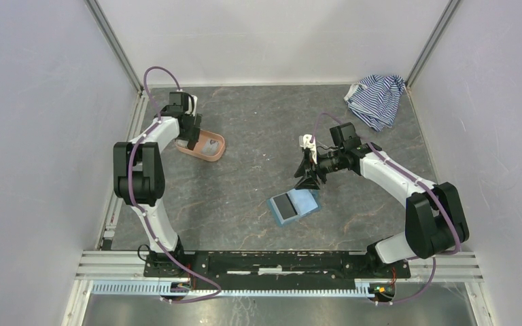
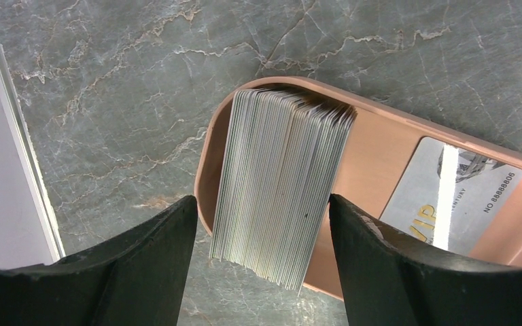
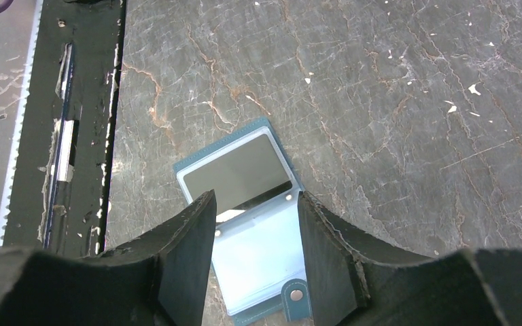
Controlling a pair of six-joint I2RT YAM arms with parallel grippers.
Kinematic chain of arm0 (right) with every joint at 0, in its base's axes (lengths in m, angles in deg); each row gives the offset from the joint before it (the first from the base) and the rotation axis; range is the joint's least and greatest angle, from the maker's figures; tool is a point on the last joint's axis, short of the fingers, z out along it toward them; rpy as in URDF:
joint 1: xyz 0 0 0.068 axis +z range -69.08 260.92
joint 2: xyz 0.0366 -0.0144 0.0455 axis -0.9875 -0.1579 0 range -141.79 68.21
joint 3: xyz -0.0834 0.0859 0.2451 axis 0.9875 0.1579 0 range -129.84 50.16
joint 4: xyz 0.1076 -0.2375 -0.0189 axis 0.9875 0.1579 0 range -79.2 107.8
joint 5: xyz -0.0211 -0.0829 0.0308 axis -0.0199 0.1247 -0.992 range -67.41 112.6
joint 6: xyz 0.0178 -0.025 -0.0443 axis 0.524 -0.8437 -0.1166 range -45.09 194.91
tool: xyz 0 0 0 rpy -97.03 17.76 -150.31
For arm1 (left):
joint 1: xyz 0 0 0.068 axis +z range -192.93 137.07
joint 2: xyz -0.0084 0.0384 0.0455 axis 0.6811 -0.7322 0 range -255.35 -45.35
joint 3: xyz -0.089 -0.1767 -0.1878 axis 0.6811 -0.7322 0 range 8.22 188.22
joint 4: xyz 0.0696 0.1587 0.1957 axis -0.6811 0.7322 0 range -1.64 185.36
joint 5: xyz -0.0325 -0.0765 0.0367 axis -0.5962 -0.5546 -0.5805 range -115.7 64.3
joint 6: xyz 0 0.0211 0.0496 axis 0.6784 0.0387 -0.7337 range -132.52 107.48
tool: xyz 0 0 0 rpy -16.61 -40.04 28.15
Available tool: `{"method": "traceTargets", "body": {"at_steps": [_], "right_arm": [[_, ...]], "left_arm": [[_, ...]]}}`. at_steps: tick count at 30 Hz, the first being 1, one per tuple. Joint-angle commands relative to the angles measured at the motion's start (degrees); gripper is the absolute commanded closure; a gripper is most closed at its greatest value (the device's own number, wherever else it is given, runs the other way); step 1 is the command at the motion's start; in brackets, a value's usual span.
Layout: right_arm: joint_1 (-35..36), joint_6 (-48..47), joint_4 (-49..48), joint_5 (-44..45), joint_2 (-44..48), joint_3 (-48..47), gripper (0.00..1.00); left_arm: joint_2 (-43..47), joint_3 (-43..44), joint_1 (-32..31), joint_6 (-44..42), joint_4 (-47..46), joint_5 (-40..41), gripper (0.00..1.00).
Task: Put the credit cards into the card holder
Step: Pick up the credit card from the storage box.
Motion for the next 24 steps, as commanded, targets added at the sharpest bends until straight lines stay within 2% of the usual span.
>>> {"method": "traceTargets", "body": {"at_steps": [1,9,14,24], "right_arm": [[-0.2,-1.3,0.1,-1.0,-0.3,-2.2,0.46],[-0.2,-1.6,0.4,-1.1,-0.4,-2.3,0.46],[-0.2,-1.8,0.5,-1.2,-0.4,-2.3,0.46],[-0.2,-2.2,1.1,-1.5,-0.5,-2.4,0.46]], "left_arm": [[0.0,3.3,0.7,-1.7,0.4,0.8,0.23],[0.9,3.9,0.7,-1.7,1.3,0.8,0.24],[0.5,4.3,0.7,-1.4,2.1,0.9,0.33],[1.2,5.4,0.7,-0.8,3.2,1.3,0.34]]}}
